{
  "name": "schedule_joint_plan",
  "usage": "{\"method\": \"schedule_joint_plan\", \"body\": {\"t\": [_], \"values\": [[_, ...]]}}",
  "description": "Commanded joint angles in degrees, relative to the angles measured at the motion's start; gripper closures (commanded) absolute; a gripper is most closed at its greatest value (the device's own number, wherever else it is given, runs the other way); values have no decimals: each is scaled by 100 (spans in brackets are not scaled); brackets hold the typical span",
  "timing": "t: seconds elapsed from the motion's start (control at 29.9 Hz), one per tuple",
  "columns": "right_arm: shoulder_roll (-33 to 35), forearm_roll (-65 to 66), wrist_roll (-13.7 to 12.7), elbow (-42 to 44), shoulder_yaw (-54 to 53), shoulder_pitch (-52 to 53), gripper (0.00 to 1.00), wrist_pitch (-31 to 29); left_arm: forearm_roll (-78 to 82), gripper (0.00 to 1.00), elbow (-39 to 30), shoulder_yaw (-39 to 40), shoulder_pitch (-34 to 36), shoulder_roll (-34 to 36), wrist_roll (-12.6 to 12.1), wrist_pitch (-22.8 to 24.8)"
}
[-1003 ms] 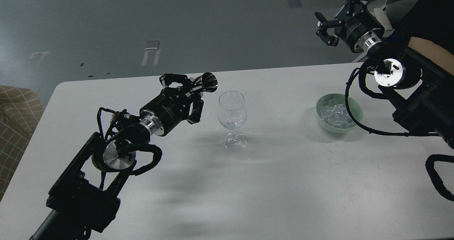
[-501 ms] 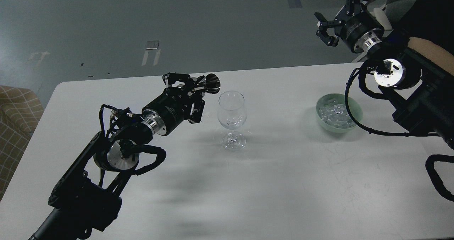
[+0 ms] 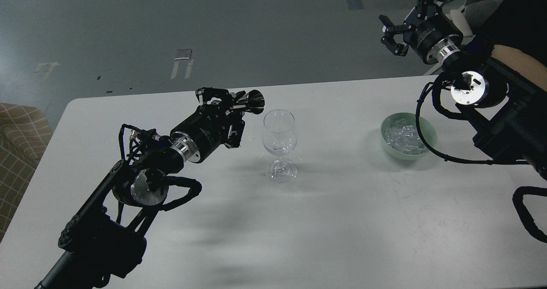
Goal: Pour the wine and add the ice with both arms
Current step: 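Tilt the jigger over the wine glass rim with the left gripper, then rotate the jigger upright and pull it back from the glass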
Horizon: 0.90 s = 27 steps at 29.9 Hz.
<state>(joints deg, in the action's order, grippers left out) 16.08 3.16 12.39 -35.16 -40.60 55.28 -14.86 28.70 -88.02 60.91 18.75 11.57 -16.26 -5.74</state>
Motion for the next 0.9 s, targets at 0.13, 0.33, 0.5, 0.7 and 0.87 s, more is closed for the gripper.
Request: {"method": "schedule_joint_plan", "body": {"t": [0.13, 0.33, 0.5, 0.7, 0.87], "values": [[0, 0, 0, 0, 0, 0, 0, 0, 65, 100, -48, 0, 58, 3, 0, 2], [0, 0, 0, 0, 0, 0, 0, 0, 425, 100, -66, 0, 67, 3, -9, 2], [0, 0, 0, 0, 0, 0, 0, 0, 434, 100, -127, 0, 67, -6, -44, 2], [0, 0, 0, 0, 0, 0, 0, 0, 628, 100, -136, 0, 67, -15, -44, 2], [0, 0, 0, 0, 0, 0, 0, 0, 803, 100, -145, 0, 102, -15, -44, 2]]}}
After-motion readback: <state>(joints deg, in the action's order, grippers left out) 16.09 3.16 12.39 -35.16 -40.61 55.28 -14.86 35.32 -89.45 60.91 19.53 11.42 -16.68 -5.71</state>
